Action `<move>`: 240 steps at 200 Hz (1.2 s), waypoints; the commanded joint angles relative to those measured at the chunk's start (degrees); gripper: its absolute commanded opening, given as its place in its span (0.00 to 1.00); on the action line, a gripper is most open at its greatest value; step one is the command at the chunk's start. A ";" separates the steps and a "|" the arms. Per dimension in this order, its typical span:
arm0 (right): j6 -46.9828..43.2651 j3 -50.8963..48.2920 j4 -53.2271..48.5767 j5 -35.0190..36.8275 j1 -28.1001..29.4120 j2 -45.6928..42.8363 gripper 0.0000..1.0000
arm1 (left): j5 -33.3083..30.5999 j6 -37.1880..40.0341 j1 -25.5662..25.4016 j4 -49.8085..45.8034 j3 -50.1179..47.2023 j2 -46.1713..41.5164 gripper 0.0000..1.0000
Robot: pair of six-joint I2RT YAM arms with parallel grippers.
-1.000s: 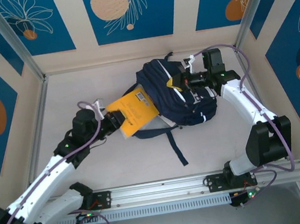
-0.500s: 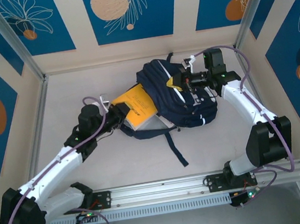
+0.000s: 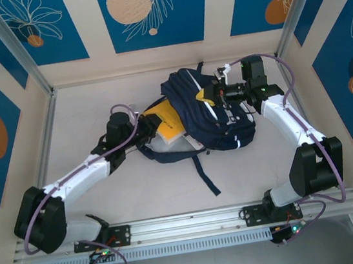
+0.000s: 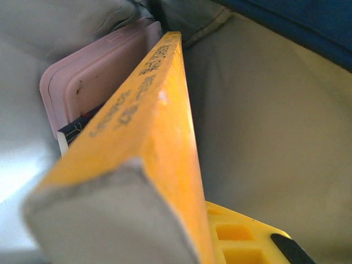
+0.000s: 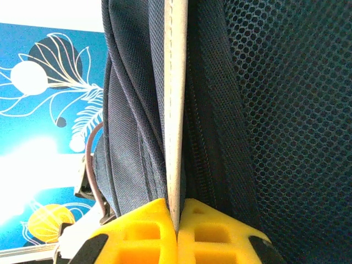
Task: Pack the student bag
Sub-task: Place the book in the student bag.
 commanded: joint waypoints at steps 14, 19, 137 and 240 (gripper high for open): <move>2.49 1.18 5.23 -7.52 0.18 -4.30 0.00 | 3.49 3.02 -0.26 2.13 5.63 4.53 0.00; 2.48 1.11 5.19 -7.37 0.29 -4.24 0.00 | 3.55 3.54 -0.29 1.51 5.79 5.29 0.00; 7.46 -0.25 14.05 -3.72 6.69 -0.77 0.00 | 7.96 8.36 -5.75 4.74 24.34 30.31 0.08; 5.53 -1.89 12.36 -0.99 2.37 -1.19 0.00 | 6.64 13.10 -4.81 -2.19 18.18 22.15 0.78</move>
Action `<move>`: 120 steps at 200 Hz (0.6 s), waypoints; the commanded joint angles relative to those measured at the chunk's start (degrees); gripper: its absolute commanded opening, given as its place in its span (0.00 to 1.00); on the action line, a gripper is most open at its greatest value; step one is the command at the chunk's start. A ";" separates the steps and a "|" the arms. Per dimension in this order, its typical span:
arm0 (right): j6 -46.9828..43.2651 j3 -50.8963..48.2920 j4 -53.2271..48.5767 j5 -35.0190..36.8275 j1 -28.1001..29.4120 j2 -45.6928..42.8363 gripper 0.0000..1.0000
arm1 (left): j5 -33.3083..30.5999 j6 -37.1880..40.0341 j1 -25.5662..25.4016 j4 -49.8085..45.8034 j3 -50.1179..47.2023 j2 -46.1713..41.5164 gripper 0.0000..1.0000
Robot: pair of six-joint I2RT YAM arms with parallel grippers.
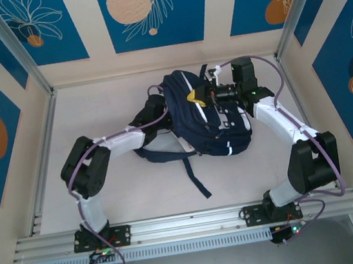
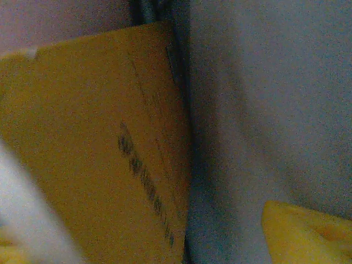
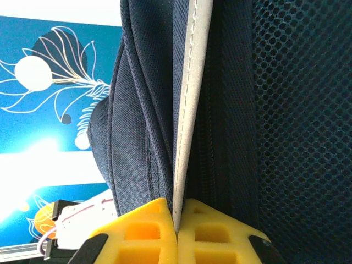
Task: Pack the student bag
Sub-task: Place the book in the student bag, then close the student bag at the center of the table.
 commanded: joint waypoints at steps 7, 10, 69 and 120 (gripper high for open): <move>-1.52 -0.69 2.39 -2.11 -1.99 -3.48 0.00 | -1.61 6.21 1.70 -6.52 -4.70 -9.41 0.78; -1.51 -0.97 2.43 -1.79 -2.19 -3.65 0.00 | -1.87 6.68 1.83 -7.57 -5.14 -10.24 0.78; -1.43 -3.78 1.88 3.44 -1.54 -3.70 0.00 | -16.25 18.28 4.77 -32.74 -10.25 -28.42 0.76; -3.66 -1.94 -2.32 16.38 7.91 1.85 0.02 | -31.64 23.90 4.77 -47.95 -14.74 -46.12 0.71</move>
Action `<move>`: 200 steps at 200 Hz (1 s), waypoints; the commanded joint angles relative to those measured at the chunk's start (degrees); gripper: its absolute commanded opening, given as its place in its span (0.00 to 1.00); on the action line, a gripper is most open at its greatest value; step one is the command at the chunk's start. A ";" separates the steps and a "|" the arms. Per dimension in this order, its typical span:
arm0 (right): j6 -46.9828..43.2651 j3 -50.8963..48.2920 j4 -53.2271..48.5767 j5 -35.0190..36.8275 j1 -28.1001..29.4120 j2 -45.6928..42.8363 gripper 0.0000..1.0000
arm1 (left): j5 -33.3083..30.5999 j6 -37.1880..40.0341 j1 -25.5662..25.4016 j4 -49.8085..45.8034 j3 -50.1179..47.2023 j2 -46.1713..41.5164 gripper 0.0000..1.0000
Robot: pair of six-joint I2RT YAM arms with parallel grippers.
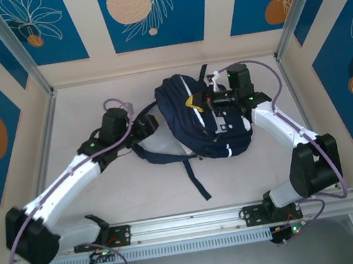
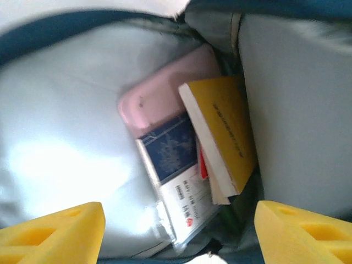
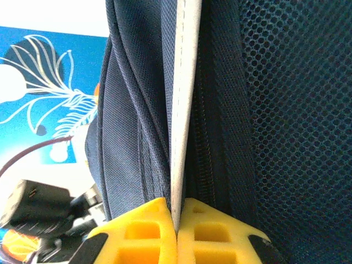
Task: Pack the student bag
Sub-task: Close the student bag at the center of the table.
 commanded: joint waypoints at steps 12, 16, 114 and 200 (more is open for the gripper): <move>-0.80 2.33 -1.89 11.75 6.43 5.12 0.02 | -7.92 5.83 0.37 -11.92 -3.89 -8.39 0.70; -0.45 2.64 -1.95 13.16 7.45 5.89 0.02 | -7.31 6.24 0.33 -12.28 -4.17 -8.75 0.70; -9.13 19.65 -17.95 33.81 19.74 20.49 0.42 | -6.77 7.41 -10.95 -12.26 -10.77 -7.51 0.67; -22.01 4.99 -28.21 40.39 16.04 -0.20 0.42 | -6.48 9.45 -16.72 -9.17 -10.87 -0.75 0.59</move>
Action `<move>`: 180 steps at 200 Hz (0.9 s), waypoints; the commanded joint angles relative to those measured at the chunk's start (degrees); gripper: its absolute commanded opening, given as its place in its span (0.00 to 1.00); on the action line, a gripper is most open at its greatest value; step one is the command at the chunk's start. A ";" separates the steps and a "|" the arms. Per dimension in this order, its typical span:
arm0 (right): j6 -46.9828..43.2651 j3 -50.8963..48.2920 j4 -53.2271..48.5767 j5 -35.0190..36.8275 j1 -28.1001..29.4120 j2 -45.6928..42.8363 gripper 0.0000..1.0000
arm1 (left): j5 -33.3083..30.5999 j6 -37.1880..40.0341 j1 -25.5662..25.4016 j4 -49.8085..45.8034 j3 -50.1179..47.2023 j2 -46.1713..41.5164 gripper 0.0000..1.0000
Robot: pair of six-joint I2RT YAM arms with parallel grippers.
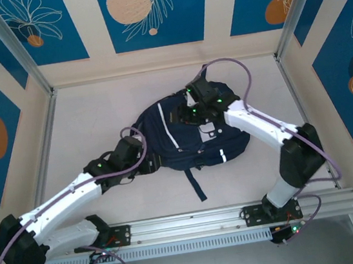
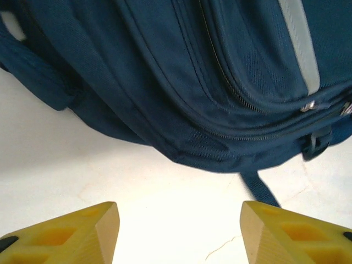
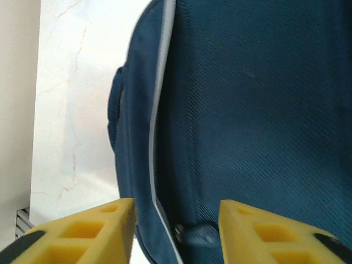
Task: Pack the student bag
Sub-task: Close the student bag at the center of the table, then zip the student bag at the center of the table.
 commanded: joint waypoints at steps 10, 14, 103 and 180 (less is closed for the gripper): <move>-5.20 -6.84 -4.11 1.35 -0.67 -7.23 0.42 | -1.28 0.39 -4.53 2.02 0.94 4.92 0.59; -5.70 -7.60 -4.28 1.40 -0.56 -7.71 0.43 | -1.75 0.15 -4.65 2.10 1.05 5.26 0.60; -6.18 0.18 -3.46 -0.45 7.39 3.34 0.49 | -8.26 -1.20 2.45 2.62 -3.06 4.18 0.52; -3.97 13.01 -5.53 -2.48 8.96 19.89 0.26 | -6.97 -1.70 10.01 2.49 -6.15 -3.53 0.46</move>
